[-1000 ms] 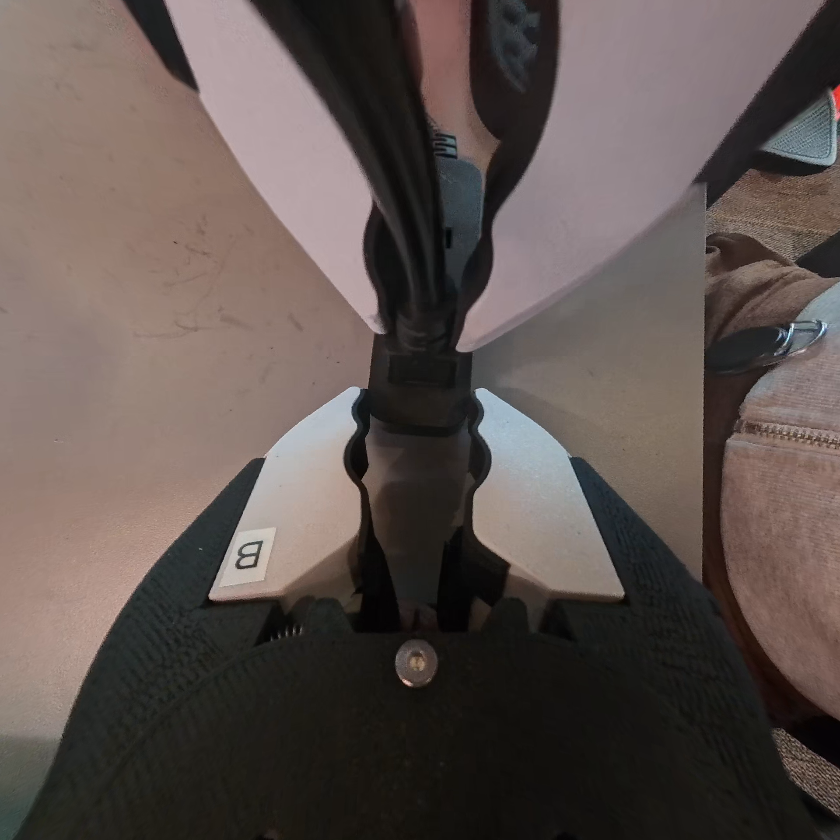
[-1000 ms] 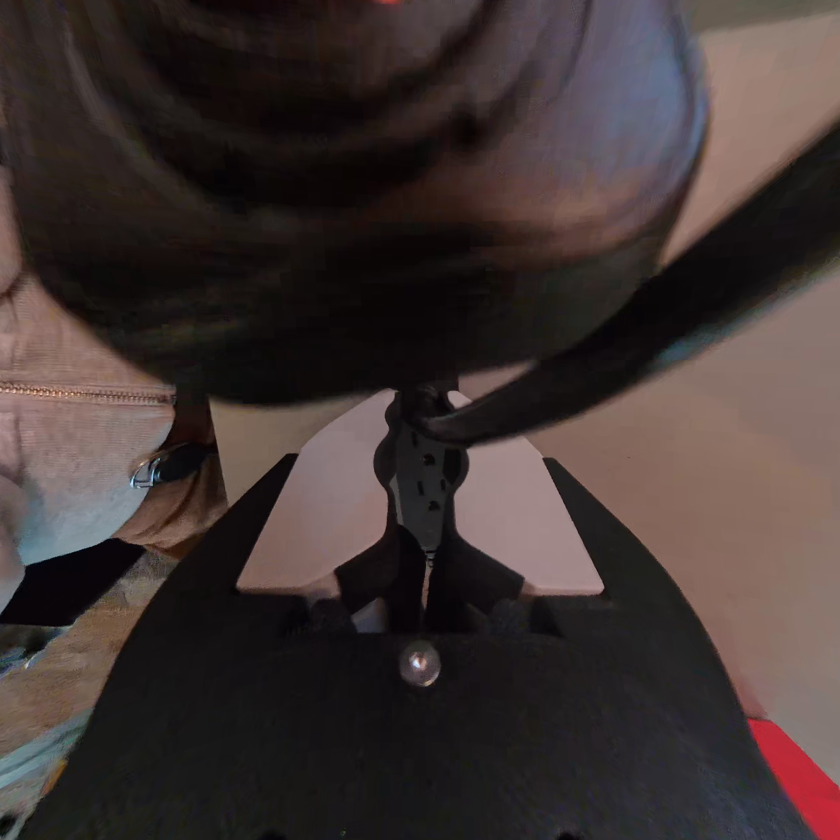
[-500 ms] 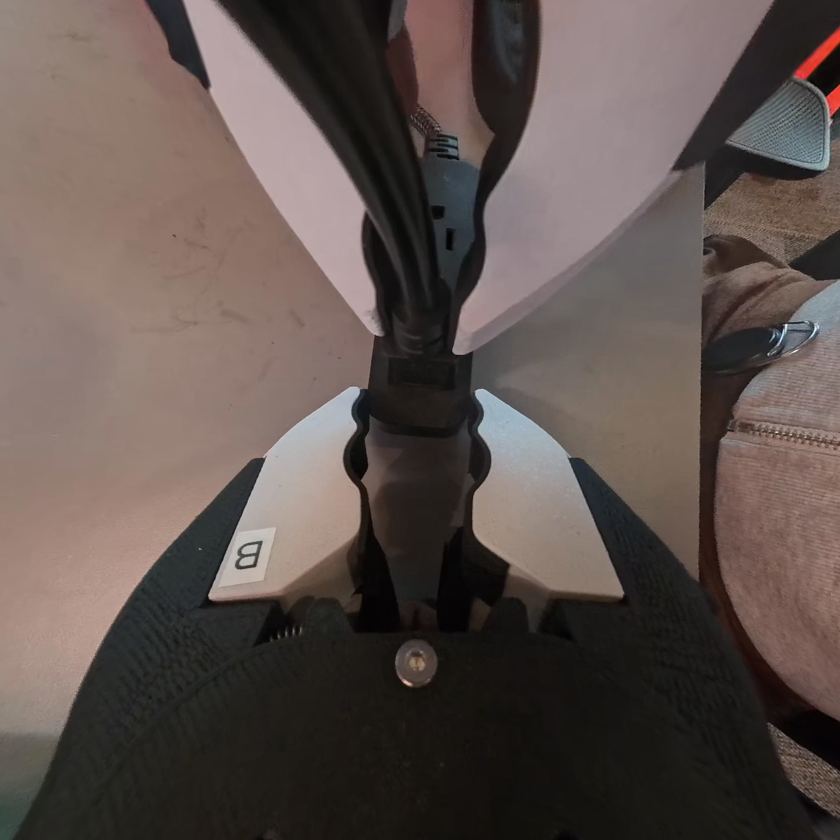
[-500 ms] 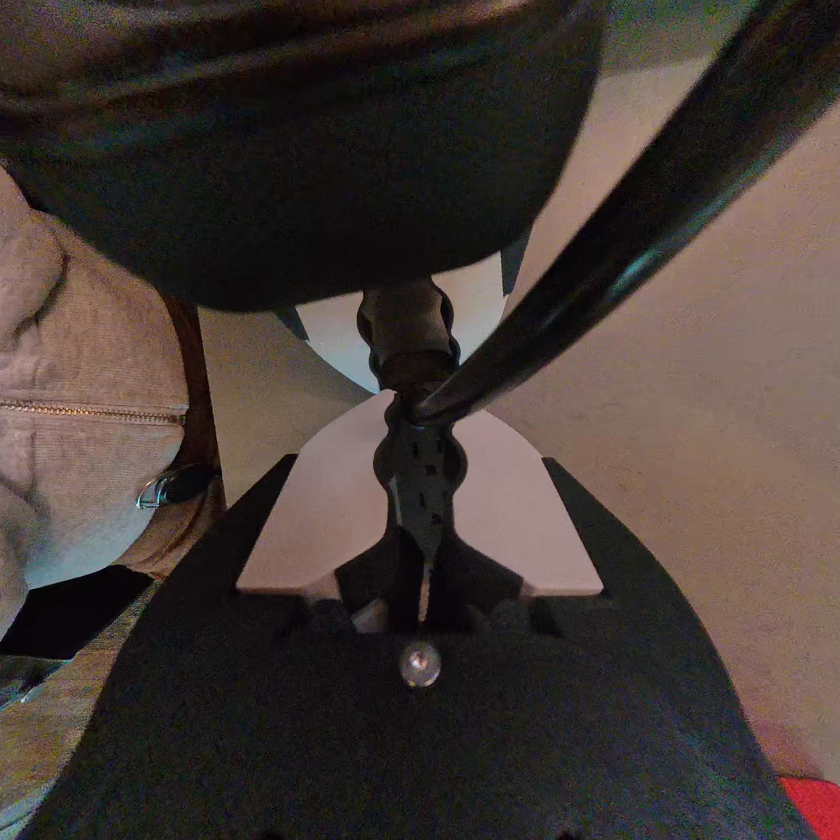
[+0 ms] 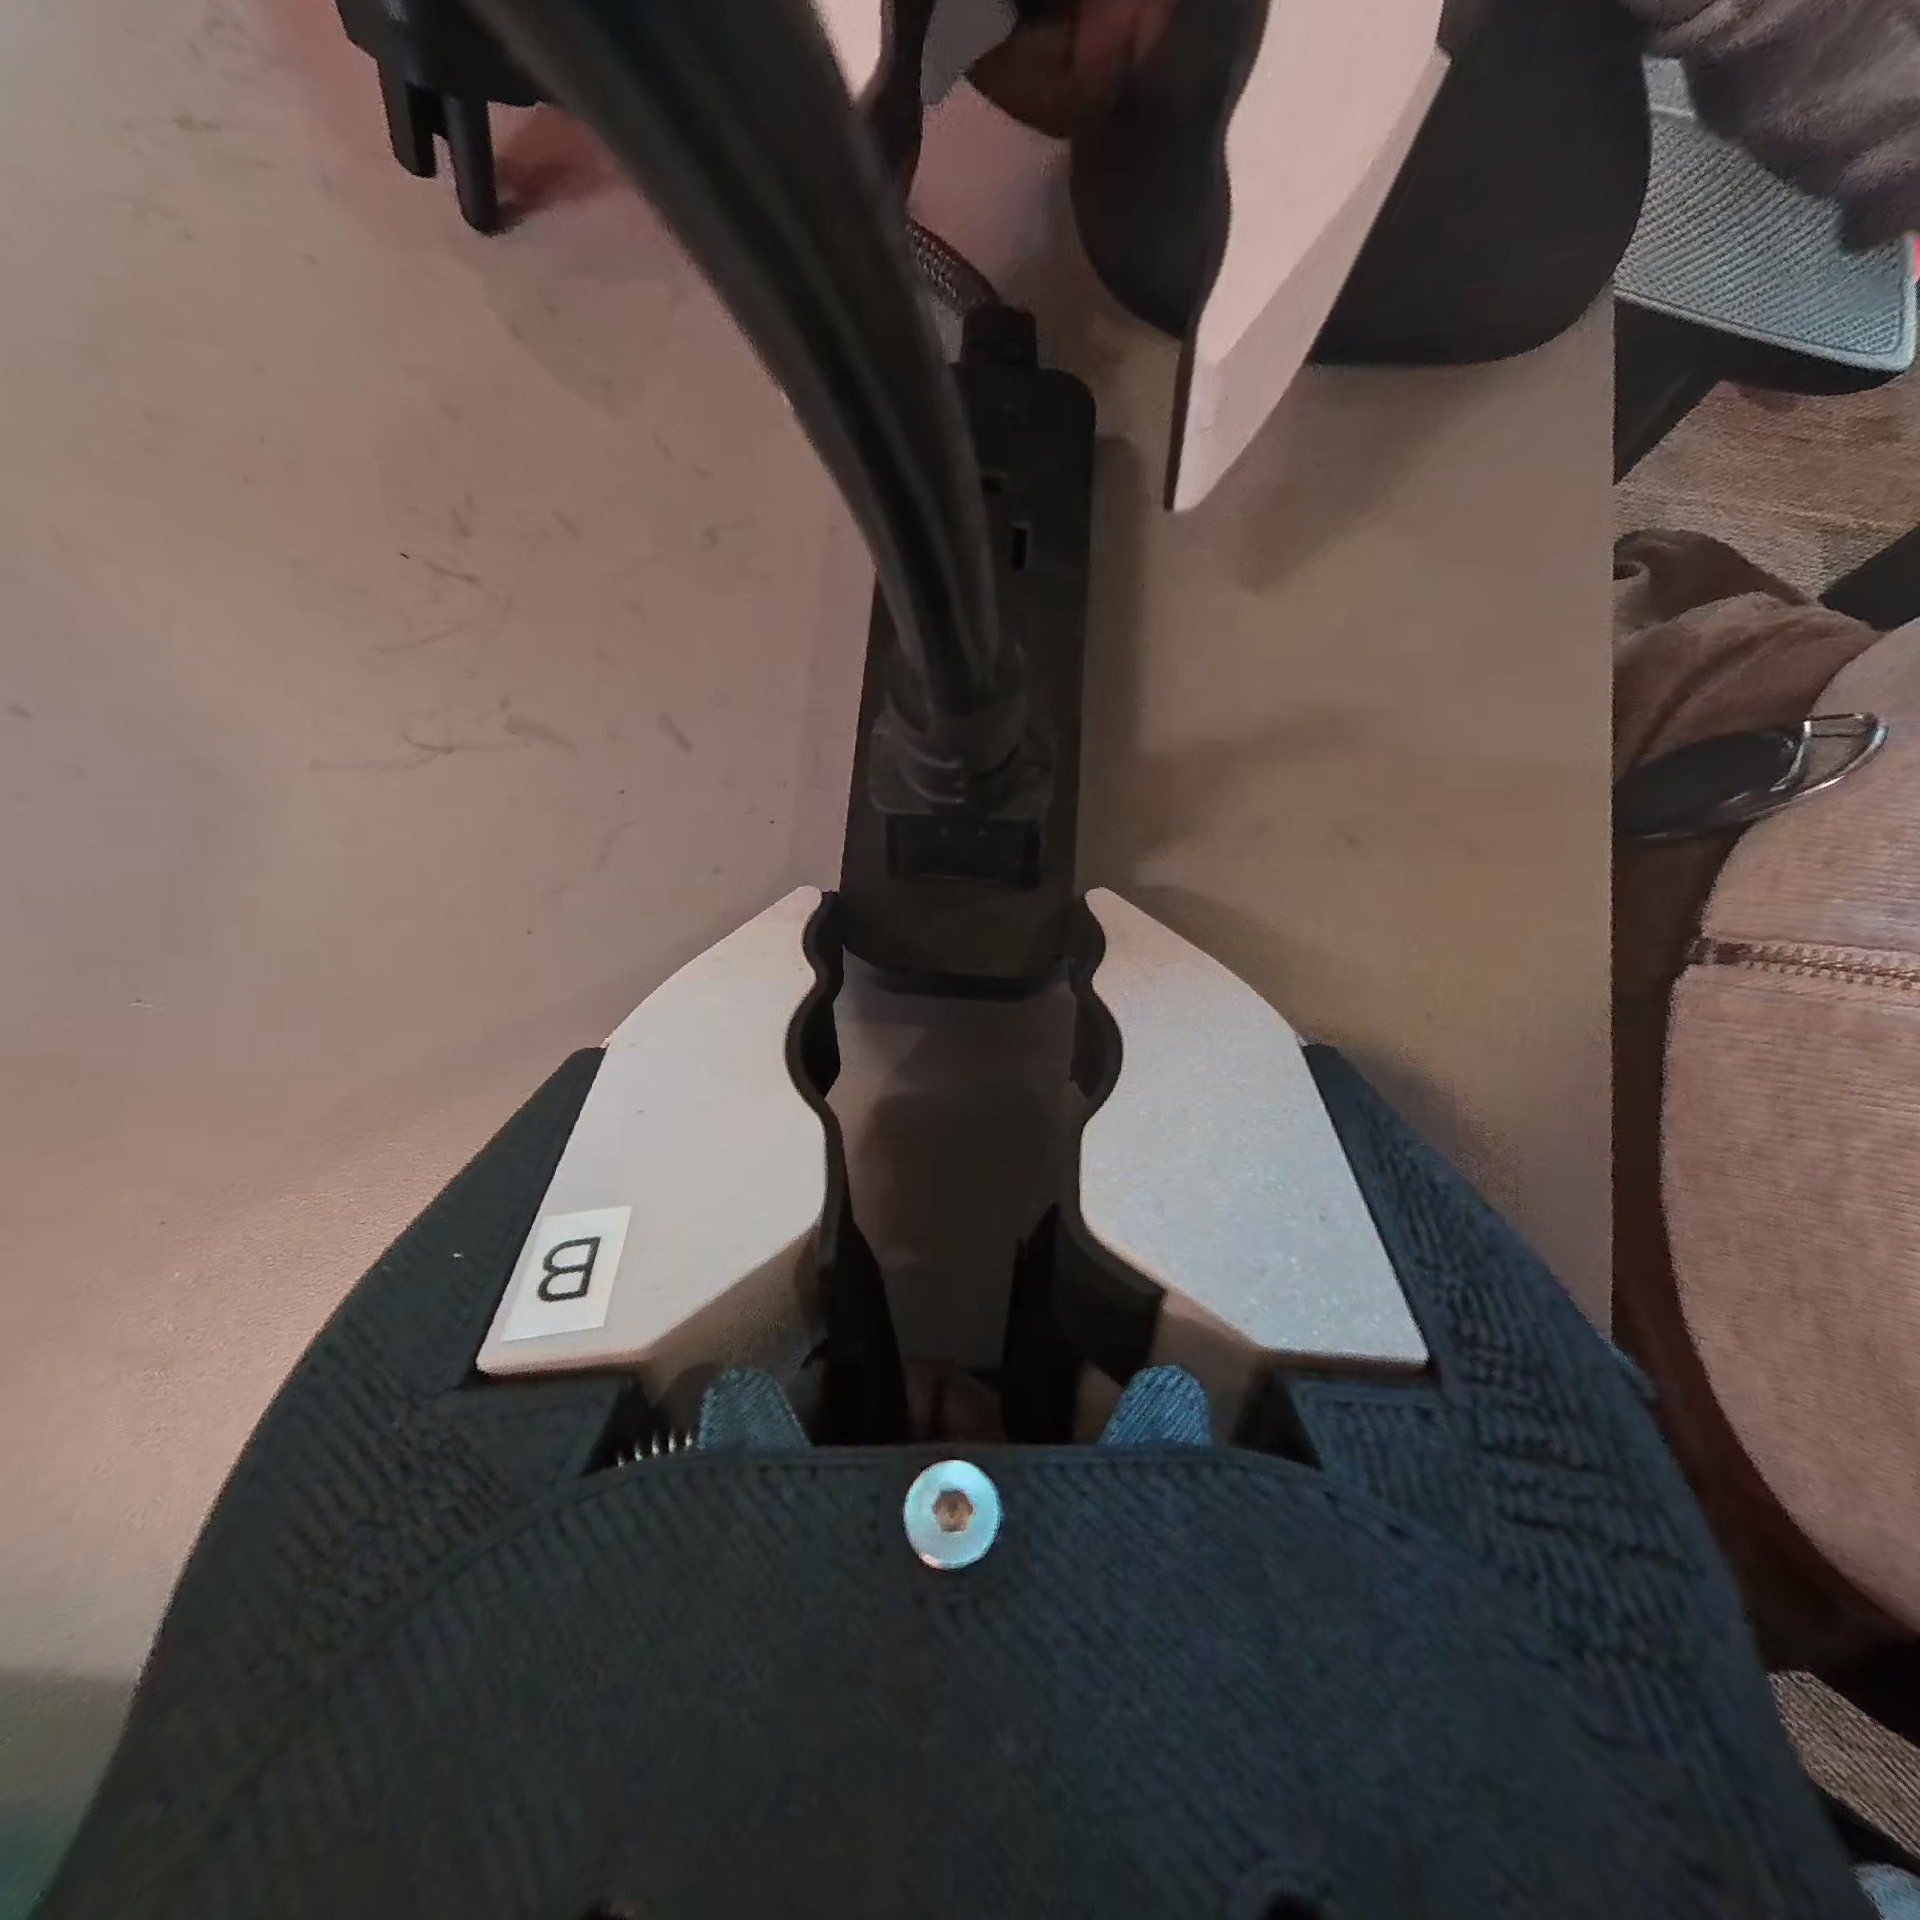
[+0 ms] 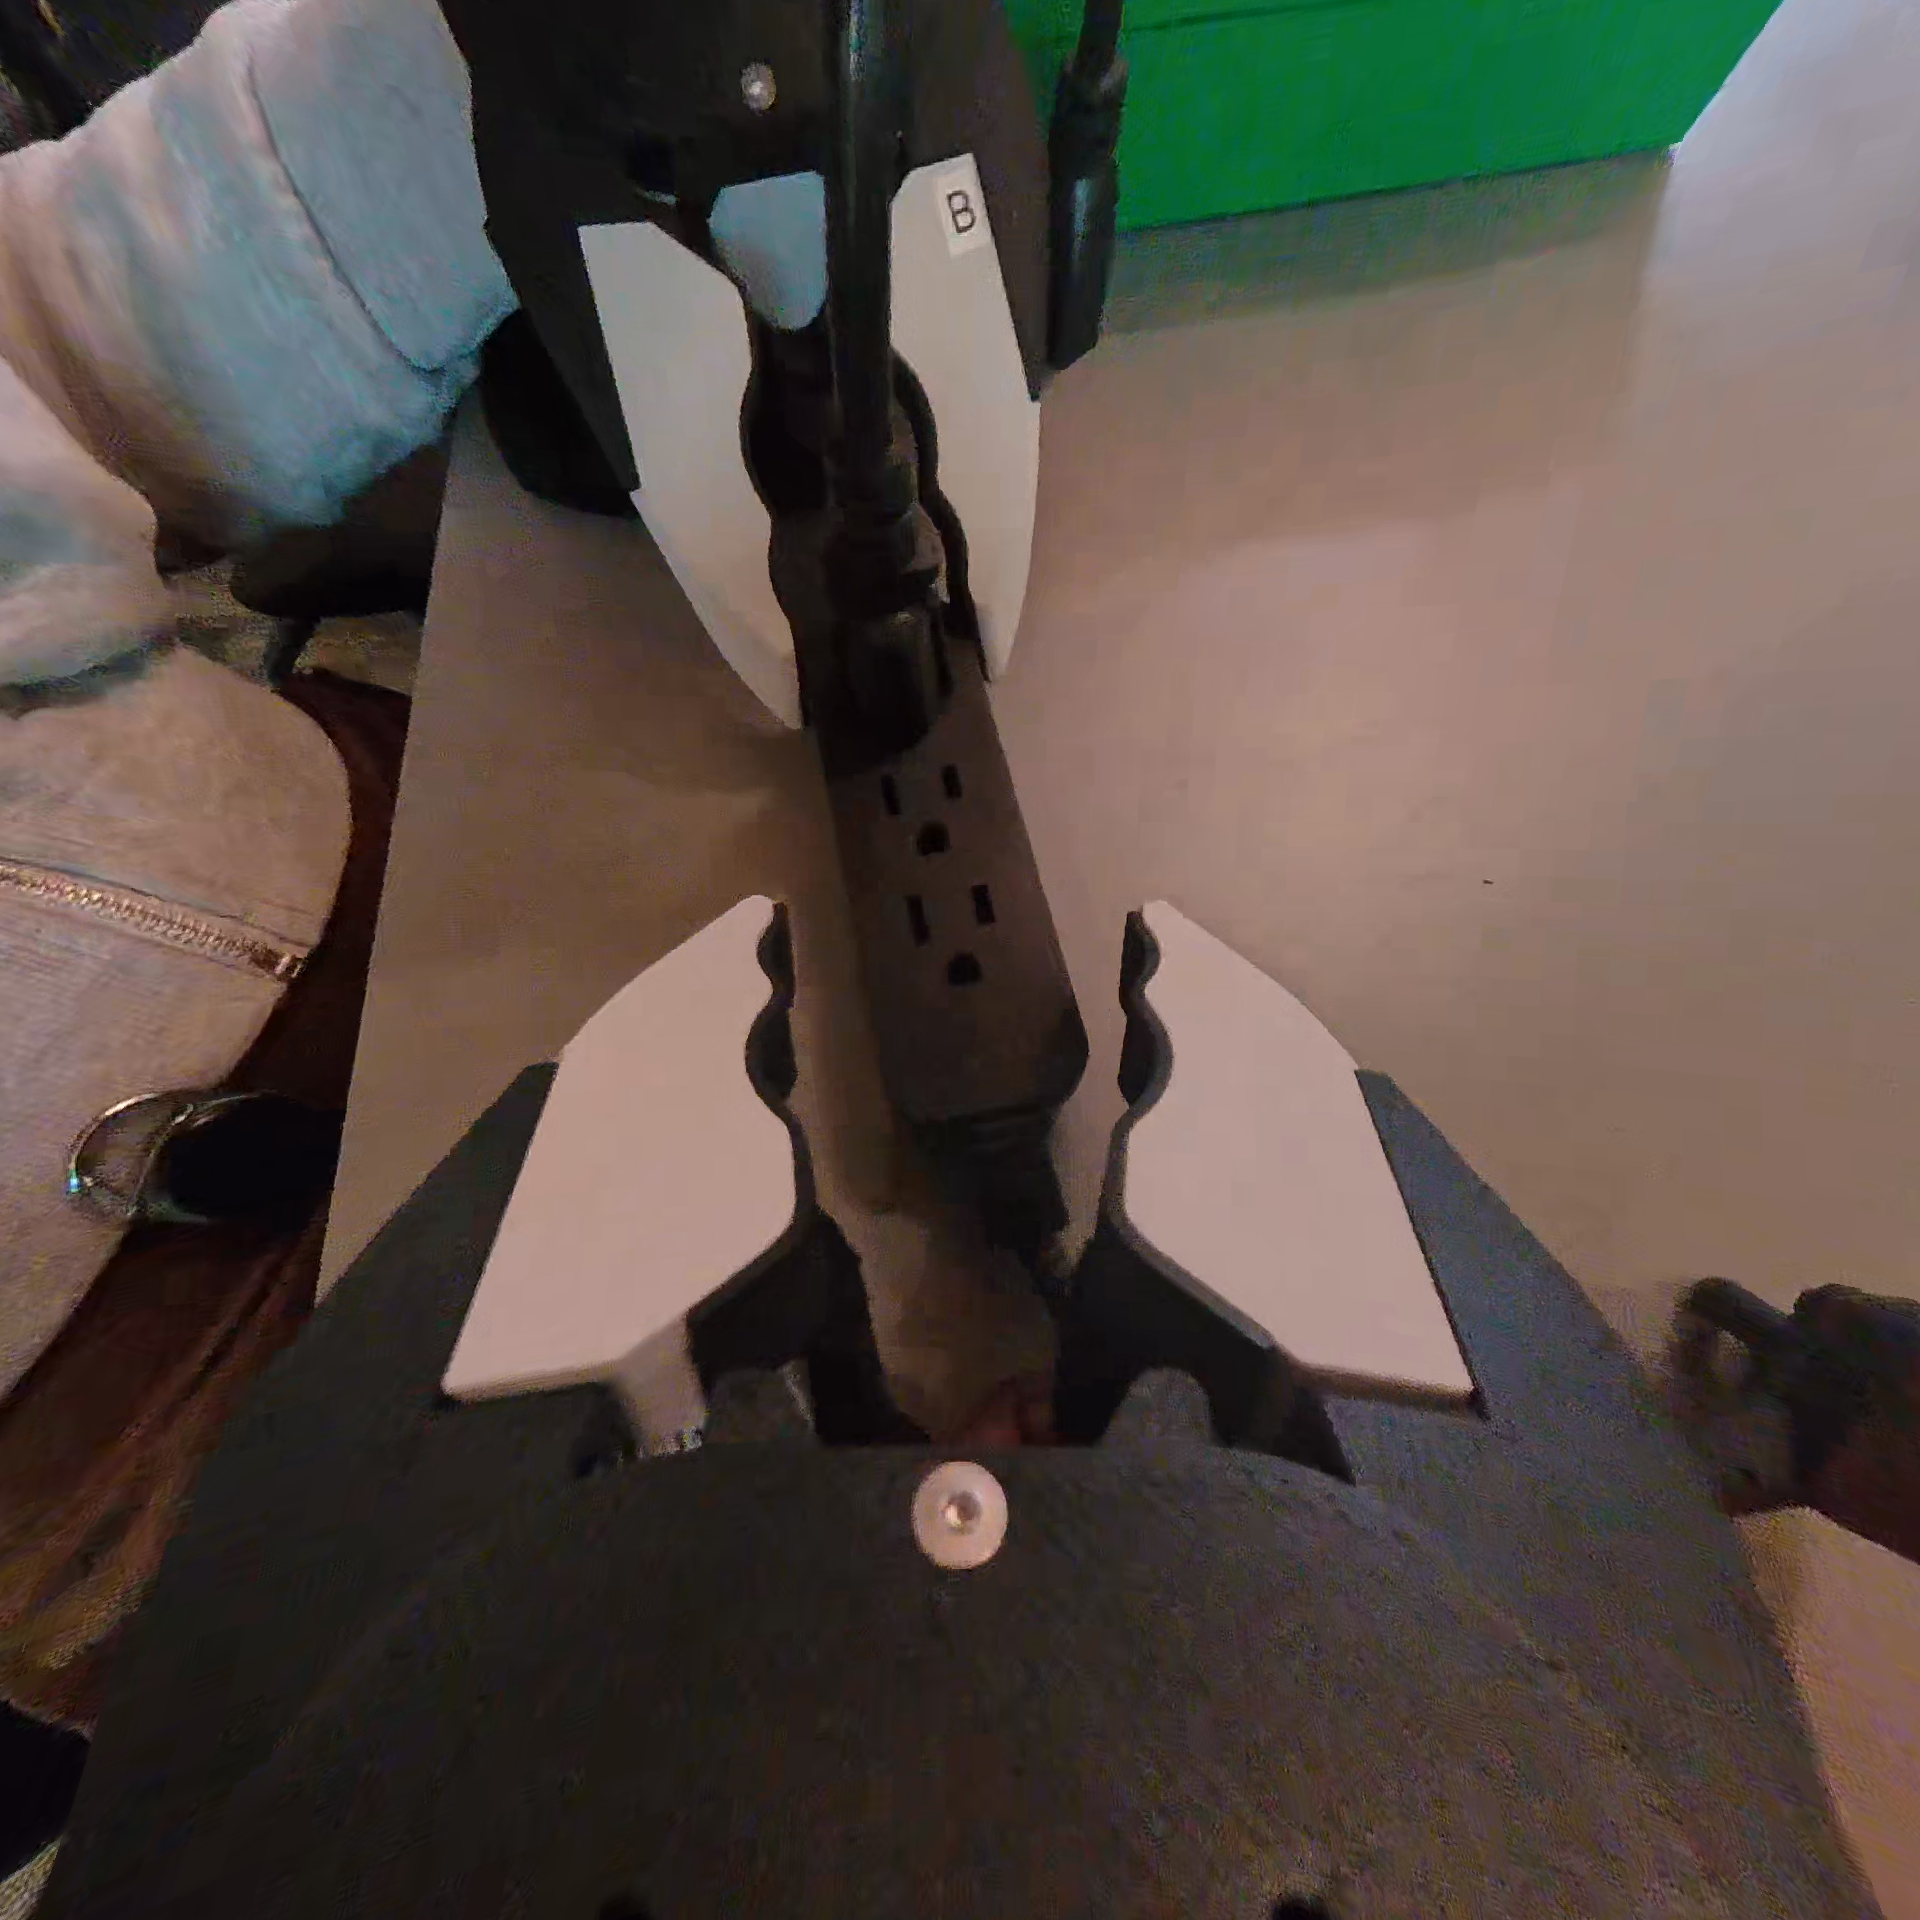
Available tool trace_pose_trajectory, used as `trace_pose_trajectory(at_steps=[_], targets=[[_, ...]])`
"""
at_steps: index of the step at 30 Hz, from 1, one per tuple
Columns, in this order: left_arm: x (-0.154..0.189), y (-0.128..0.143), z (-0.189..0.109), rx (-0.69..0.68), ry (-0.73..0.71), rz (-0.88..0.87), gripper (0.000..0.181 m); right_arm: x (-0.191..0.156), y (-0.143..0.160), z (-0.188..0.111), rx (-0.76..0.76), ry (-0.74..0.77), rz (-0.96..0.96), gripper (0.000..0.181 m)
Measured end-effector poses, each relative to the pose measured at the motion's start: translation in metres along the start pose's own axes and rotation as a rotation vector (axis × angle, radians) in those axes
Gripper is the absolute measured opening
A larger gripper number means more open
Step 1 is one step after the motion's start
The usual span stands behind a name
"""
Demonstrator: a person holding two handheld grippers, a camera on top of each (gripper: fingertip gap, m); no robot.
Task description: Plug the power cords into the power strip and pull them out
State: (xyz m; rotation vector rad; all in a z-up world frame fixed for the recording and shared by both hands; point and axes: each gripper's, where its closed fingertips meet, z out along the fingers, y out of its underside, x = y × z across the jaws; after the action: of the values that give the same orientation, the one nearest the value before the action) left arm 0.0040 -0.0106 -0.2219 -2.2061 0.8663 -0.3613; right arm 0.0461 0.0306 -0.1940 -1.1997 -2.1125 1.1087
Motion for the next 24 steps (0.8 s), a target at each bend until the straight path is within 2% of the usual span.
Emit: trace_pose_trajectory(at_steps=[7, 12, 15, 18, 20, 24], targets=[[-0.002, 0.004, 0.003, -0.039, -0.062, 0.059, 0.043, 0.004, 0.002, -0.003, 0.017, 0.059, -0.019, 0.063], [-0.003, 0.003, 0.003, -0.031, -0.093, 0.089, 0.043, 0.014, 0.023, 0.006, -0.142, 0.094, 0.044, 0.064], [-0.003, 0.003, 0.002, -0.025, -0.101, 0.1, 0.043, 0.016, 0.032, 0.011, -0.226, 0.128, 0.012, 0.066], [-0.007, 0.001, 0.0, -0.002, -0.091, 0.034, 0.051, 0.011, 0.031, 0.011, -0.22, 0.115, -0.032, 0.051], [-0.014, -0.002, -0.003, 0.027, -0.103, -0.04, 0.055, 0.013, 0.031, 0.01, -0.215, 0.125, -0.027, 0.05], [-0.032, -0.001, -0.006, 0.037, -0.188, -0.143, 0.05, 0.013, 0.03, 0.007, -0.191, 0.102, 0.019, 0.045]])
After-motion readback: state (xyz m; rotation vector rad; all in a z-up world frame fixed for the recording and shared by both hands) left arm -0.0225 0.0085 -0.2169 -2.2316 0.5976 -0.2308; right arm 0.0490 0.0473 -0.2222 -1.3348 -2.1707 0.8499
